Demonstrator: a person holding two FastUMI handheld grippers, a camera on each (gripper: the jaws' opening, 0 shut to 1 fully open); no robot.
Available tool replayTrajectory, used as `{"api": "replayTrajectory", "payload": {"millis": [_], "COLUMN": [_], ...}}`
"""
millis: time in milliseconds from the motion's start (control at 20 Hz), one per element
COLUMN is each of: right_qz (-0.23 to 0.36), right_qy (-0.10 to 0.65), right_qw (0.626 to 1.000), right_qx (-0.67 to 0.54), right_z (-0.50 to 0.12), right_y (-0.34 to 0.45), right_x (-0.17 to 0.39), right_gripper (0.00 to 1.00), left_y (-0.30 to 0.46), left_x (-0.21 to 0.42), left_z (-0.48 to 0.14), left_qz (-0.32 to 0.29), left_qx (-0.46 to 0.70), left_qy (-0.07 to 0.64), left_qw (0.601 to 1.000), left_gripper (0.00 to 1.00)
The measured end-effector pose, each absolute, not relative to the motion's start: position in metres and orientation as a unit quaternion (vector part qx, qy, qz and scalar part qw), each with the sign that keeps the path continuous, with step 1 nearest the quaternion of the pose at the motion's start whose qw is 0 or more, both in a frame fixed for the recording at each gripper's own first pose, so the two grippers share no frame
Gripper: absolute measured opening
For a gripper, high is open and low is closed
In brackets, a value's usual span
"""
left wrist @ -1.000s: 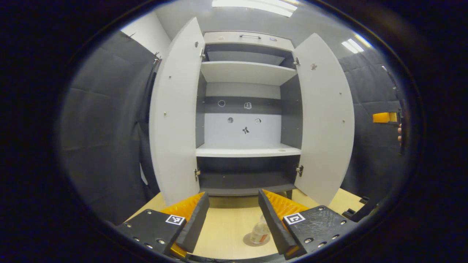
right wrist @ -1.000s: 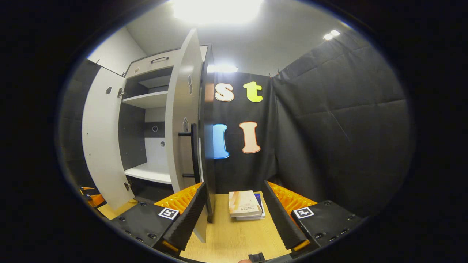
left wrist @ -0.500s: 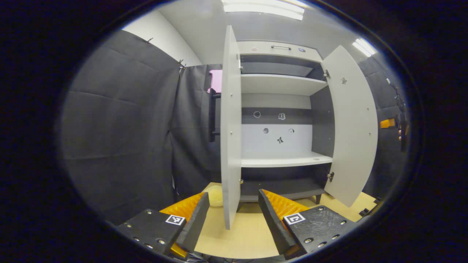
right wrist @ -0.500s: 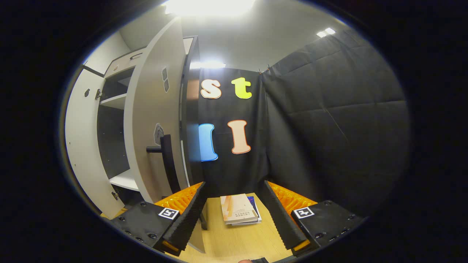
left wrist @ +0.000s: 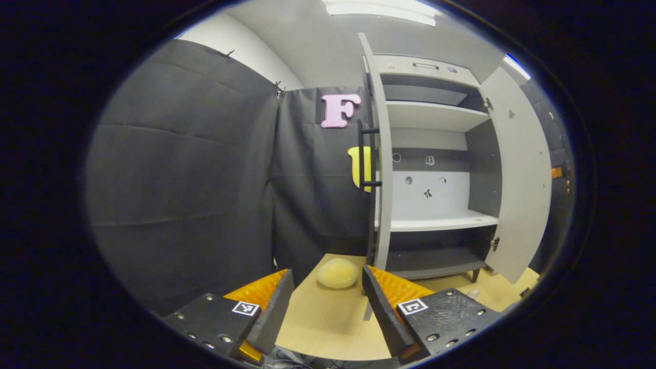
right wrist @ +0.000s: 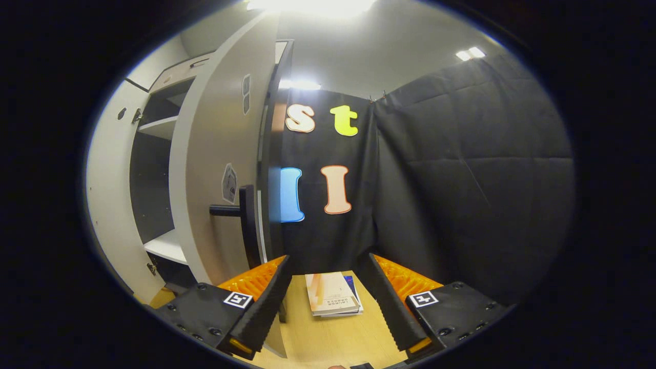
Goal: Grasp the bottle in the cabinet with the left hand and place it on the coaster, then close the right door with the right hand and the left door with the left hand.
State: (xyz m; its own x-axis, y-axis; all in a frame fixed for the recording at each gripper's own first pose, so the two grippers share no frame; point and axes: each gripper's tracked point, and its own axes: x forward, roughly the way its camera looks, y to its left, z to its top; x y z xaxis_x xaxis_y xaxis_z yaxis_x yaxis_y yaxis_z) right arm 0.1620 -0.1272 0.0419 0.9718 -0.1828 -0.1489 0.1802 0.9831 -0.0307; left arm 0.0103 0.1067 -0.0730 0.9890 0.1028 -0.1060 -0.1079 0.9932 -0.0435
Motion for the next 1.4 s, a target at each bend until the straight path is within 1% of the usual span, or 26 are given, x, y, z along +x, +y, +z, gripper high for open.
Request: {"api": "replayTrajectory", "payload": {"millis": [150, 350, 400, 450, 500, 550, 600, 650, 700, 750, 850, 900, 950, 1000, 1100, 1200, 1250, 1300, 1400], "right_qz": [-0.097, -0.110, -0.107, -0.103, -0.099, -0.096, -0.093, -0.090, -0.090, -0.090, -0.088, -0.086, -0.084, -0.081, -0.075, -0.066, -0.062, -0.060, -0.052], "right_qy": [0.078, 0.079, 0.080, 0.080, 0.080, 0.080, 0.079, 0.078, 0.078, 0.078, 0.078, 0.078, 0.078, 0.078, 0.079, 0.079, 0.079, 0.080, 0.081], "right_qw": [0.992, 0.991, 0.991, 0.991, 0.992, 0.992, 0.993, 0.993, 0.993, 0.993, 0.993, 0.993, 0.993, 0.994, 0.994, 0.995, 0.995, 0.995, 0.995], "right_qx": [0.002, -0.015, -0.013, -0.010, -0.008, -0.007, -0.008, -0.008, -0.009, -0.008, -0.004, -0.003, -0.002, -0.003, -0.004, -0.003, -0.001, -0.001, -0.005], "right_z": [0.041, 0.044, 0.043, 0.043, 0.043, 0.043, 0.043, 0.043, 0.043, 0.044, 0.042, 0.042, 0.042, 0.042, 0.042, 0.042, 0.041, 0.040, 0.038], "right_y": [-0.121, -0.111, -0.105, -0.099, -0.092, -0.085, -0.079, -0.074, -0.069, -0.064, -0.055, -0.050, -0.044, -0.039, -0.028, -0.015, -0.010, -0.005, 0.008], "right_x": [0.158, 0.156, 0.156, 0.155, 0.155, 0.154, 0.152, 0.152, 0.151, 0.152, 0.152, 0.153, 0.153, 0.154, 0.156, 0.159, 0.161, 0.163, 0.169], "right_gripper": [0.95, 0.95, 0.95, 0.91, 0.95, 0.91, 0.95, 0.91, 0.95, 0.95, 0.95, 0.91, 0.91, 0.95, 0.95, 0.95, 0.92, 0.95, 0.95], "left_y": [0.120, 0.130, 0.132, 0.133, 0.135, 0.137, 0.138, 0.140, 0.142, 0.144, 0.144, 0.145, 0.146, 0.147, 0.152, 0.152, 0.154, 0.157, 0.162], "left_x": [0.018, 0.028, 0.031, 0.033, 0.035, 0.038, 0.040, 0.043, 0.044, 0.046, 0.047, 0.048, 0.050, 0.053, 0.057, 0.058, 0.058, 0.058, 0.056], "left_z": [-0.078, -0.086, -0.088, -0.090, -0.091, -0.092, -0.092, -0.092, -0.093, -0.093, -0.093, -0.093, -0.092, -0.092, -0.093, -0.094, -0.094, -0.096, -0.096], "left_qz": [0.053, 0.045, 0.043, 0.040, 0.039, 0.037, 0.034, 0.032, 0.031, 0.030, 0.025, 0.023, 0.021, 0.019, 0.015, 0.013, 0.013, 0.013, 0.015], "left_qx": [-0.024, -0.029, -0.030, -0.031, -0.032, -0.032, -0.034, -0.035, -0.035, -0.036, -0.037, -0.038, -0.038, -0.038, -0.040, -0.042, -0.043, -0.043, -0.044], "left_qy": [0.054, 0.058, 0.058, 0.060, 0.061, 0.060, 0.059, 0.059, 0.059, 0.059, 0.057, 0.056, 0.055, 0.055, 0.054, 0.055, 0.055, 0.056, 0.056], "left_qw": [0.997, 0.997, 0.997, 0.997, 0.997, 0.997, 0.997, 0.997, 0.997, 0.997, 0.997, 0.997, 0.998, 0.998, 0.998, 0.998, 0.997, 0.997, 0.997], "left_gripper": [0.82, 0.83, 0.82, 0.82, 0.83, 0.82, 0.82, 0.82, 0.83, 0.83, 0.81, 0.83, 0.82, 0.82, 0.81, 0.82, 0.82, 0.82, 0.82]}}
